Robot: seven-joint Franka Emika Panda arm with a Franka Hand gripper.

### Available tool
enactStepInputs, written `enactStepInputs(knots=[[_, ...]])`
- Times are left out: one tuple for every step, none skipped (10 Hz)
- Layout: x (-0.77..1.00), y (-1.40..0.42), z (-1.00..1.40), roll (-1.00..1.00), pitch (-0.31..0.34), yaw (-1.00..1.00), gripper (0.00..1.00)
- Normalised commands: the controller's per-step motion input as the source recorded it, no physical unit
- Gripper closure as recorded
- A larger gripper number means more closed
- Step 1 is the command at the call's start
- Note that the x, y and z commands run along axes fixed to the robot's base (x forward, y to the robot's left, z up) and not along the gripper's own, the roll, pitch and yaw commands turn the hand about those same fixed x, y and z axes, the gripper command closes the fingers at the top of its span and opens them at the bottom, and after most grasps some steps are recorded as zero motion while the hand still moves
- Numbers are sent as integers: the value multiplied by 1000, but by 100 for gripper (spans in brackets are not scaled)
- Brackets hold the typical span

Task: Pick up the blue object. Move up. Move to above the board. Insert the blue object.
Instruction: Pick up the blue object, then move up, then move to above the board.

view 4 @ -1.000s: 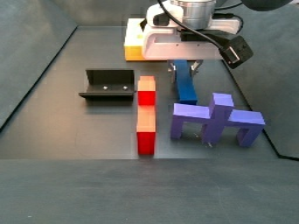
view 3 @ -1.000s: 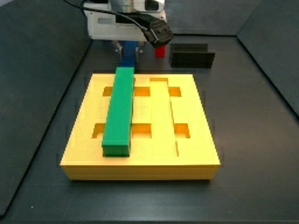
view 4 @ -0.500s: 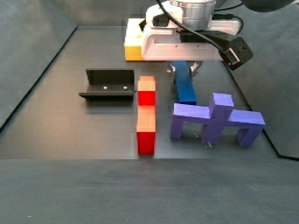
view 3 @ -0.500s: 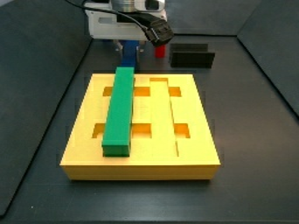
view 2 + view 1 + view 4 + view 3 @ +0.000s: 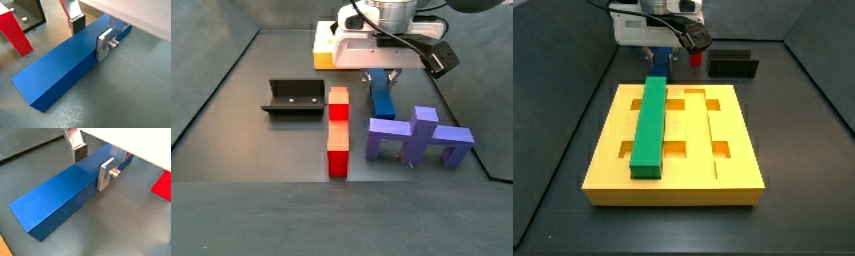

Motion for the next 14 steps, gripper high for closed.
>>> enactStepInputs(knots=[[0,0,0,0,0,0,100],[0,0,0,0,0,0,100],[0,0,0,0,0,0,100],[0,0,0,0,0,0,100],[0,0,0,0,0,0,100],[0,0,833,0,0,0,100],[-36,23,822,2,13,-51,100],[-79,21,749,-2,38,-58,100],[-44,11,312,-35,4,-31,100],[0,0,1400,0,0,0,100],[4,-2,1400,-1,17,12,100],[-31,-9,1400,-31,43,8,100],[-6,0,1400,-60,11,-1,100],[23,-3,1400,-78,43,-4,100]])
